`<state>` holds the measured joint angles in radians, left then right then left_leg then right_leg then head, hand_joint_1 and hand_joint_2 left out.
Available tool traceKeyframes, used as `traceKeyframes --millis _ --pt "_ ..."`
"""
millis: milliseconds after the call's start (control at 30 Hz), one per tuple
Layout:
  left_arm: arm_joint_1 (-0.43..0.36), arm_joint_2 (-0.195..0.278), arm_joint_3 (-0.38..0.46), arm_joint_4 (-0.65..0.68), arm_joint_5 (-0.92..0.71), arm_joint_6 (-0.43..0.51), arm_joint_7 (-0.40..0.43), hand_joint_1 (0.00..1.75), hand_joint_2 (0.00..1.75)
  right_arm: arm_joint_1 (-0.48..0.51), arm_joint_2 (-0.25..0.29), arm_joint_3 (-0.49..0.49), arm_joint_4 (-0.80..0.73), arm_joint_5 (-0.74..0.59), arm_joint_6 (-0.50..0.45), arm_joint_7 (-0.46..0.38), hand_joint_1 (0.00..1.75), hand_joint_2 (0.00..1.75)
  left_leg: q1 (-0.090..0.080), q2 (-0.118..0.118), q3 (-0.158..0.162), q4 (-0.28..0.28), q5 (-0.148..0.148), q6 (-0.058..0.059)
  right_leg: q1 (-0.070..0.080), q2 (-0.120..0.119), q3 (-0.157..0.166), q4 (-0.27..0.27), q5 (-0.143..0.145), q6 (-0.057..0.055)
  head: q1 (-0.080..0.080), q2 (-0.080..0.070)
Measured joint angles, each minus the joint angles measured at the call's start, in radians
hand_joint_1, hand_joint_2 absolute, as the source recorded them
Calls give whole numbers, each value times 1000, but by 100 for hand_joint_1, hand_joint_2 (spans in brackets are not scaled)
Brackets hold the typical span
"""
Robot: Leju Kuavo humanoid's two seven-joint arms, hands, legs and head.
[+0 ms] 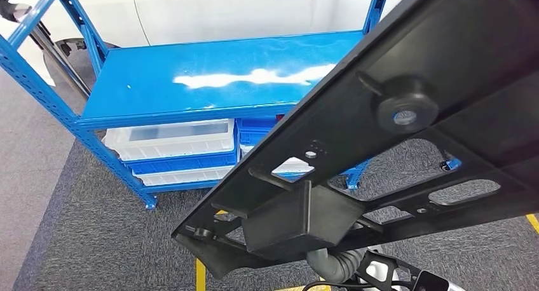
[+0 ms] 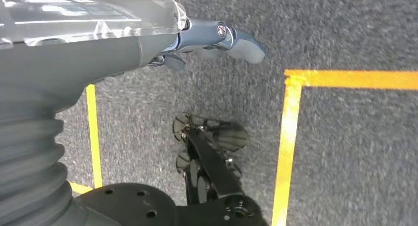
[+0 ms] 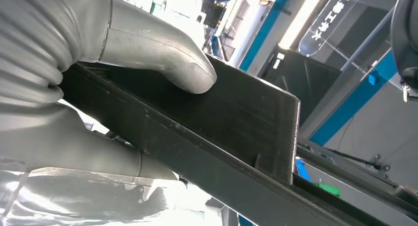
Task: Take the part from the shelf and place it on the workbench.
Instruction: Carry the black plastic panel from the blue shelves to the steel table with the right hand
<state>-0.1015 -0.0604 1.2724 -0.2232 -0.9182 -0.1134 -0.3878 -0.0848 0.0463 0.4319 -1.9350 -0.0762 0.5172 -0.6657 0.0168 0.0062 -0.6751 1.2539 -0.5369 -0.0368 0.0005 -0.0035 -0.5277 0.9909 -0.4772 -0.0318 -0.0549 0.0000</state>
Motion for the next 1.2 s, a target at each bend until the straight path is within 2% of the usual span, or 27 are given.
traceKeyframes --millis 33,67,133,167,233,300,333,400,433,467,500,533,600,633,667,733,800,833,900,933,967,1000,1033,1100,1133,1167,1200 --pt "1 0 0 0 1 2 0 0 175 0 0 -2 -1 -2 6 0 175 175 0 -7 40 -66 33 4 0 5 -1 3 0 1 0 0" --pt "2 2 1 0 2 3 1 0 175 0 0 -4 -2 -4 13 0 175 175 0 -25 83 -138 56 10 1 9 -4 5 0 3 0 0" --pt "6 4 2 0 4 5 3 0 175 -4 0 -9 -4 -8 24 0 175 175 0 -54 135 -234 75 19 1 22 -11 8 3 13 0 0" --pt "8 5 2 0 5 6 5 0 175 -6 0 -12 -4 -10 28 0 175 175 -1 -58 142 -248 70 23 0 29 -15 9 6 19 0 0" --pt "8 4 3 0 5 6 7 0 175 -10 0 -19 -6 -10 31 0 175 175 0 -42 141 -260 72 30 -1 42 -21 12 9 31 0 0" --pt "4 4 4 0 2 6 6 0 175 -14 -2 -29 -12 -7 29 0 175 175 5 -24 143 -271 77 42 -2 36 -43 52 -17 43 0 0" --pt "3 3 4 0 0 5 5 0 175 -16 -3 -33 -16 -5 25 0 175 175 7 -15 144 -274 79 46 -3 28 -67 101 -44 47 0 0" --pt "4 3 4 0 -2 5 4 0 175 -14 -7 -39 -23 2 16 0 175 175 5 3 143 -274 79 51 -7 18 -136 238 -103 56 0 0" --pt "5 4 4 0 -2 5 4 0 175 -10 -10 -41 -27 6 11 0 175 175 5 12 142 -273 79 51 -10 16 -161 287 -114 59 0 0" --pt "5 4 4 0 -2 5 3 0 175 -7 -13 -43 -31 9 8 0 175 175 4 21 142 -272 78 50 -12 13 -171 303 -107 62 0 0" --pt "4 4 4 0 -1 5 4 0 175 -5 -16 -45 -36 11 4 0 175 175 4 29 142 -270 76 49 -14 8 -159 274 -80 63 0 0" --pt "4 4 5 0 0 5 4 0 175 -4 -19 -46 -42 12 1 0 175 175 4 37 144 -267 74 47 -15 -2 -128 209 -41 62 0 0" --pt "3 4 7 0 5 5 5 0 175 -3 -24 -50 -52 11 -6 0 175 175 1 50 145 -260 67 40 -10 -41 -65 73 12 53 0 0" --pt "4 5 9 0 7 5 6 0 175 -1 -27 -51 -57 10 -8 0 175 175 -2 57 145 -258 64 35 -6 -53 -49 35 23 47 0 0" --pt "4 5 11 0 8 6 7 0 175 2 -30 -54 -62 8 -9 0 175 175 -5 64 146 -257 63 29 -2 -55 -47 23 22 41 0 0" --pt "3 6 14 0 8 10 8 0 175 11 -37 -60 -75 7 -9 0 175 175 -5 77 147 -257 59 19 -2 -35 -51 21 27 28 0 0" --pt "1 5 15 0 6 15 11 0 175 17 -44 -68 -90 8 -12 0 175 175 -1 58 137 -228 33 10 -6 -17 -51 15 32 16 0 0" --pt "1 5 15 0 4 18 14 0 175 18 -47 -71 -97 9 -17 0 175 175 1 40 120 -186 5 7 -8 -9 -51 13 35 11 0 0" --pt "3 5 15 0 -1 29 20 0 175 18 -53 -73 -106 15 -33 0 175 175 2 12 58 -47 -63 4 -6 10 -53 13 37 5 0 0" --pt "4 6 15 0 -3 40 22 0 175 18 -58 -73 -109 16 -42 0 175 175 2 7 29 14 -82 3 -4 22 -54 13 38 4 0 0" --pt "4 6 15 0 -5 54 23 0 175 16 -63 -72 -110 15 -50 0 175 175 2 4 14 42 -81 4 -3 34 -54 14 39 4 0 0" --pt "4 6 15 0 -8 69 23 0 175 13 -68 -72 -111 12 -58 0 175 175 2 2 20 25 -57 6 -3 47 -53 15 39 4 0 0" --pt "3 6 15 0 -10 85 22 0 175 9 -72 -72 -111 8 -63 0 175 175 3 -6 44 -31 -18 8 -3 60 -52 16 39 5 0 0" --pt "2 8 15 0 -15 107 18 0 175 -4 -77 -69 -112 2 -70 0 175 175 4 -46 105 -171 48 16 -3 83 -54 23 38 10 0 0" --pt "1 9 15 0 -17 114 17 0 175 -10 -79 -67 -112 1 -72 0 175 175 4 -65 123 -216 62 19 -3 94 -58 26 39 16 0 0" --pt "1 10 15 0 -20 118 17 0 175 -14 -81 -64 -112 1 -76 0 175 175 3 -75 131 -236 63 23 -4 104 -63 28 41 22 0 0" --pt "0 10 15 0 -24 122 17 0 175 -18 -84 -61 -112 0 -80 0 175 175 2 -71 133 -240 61 26 -5 114 -67 28 44 30 0 0"
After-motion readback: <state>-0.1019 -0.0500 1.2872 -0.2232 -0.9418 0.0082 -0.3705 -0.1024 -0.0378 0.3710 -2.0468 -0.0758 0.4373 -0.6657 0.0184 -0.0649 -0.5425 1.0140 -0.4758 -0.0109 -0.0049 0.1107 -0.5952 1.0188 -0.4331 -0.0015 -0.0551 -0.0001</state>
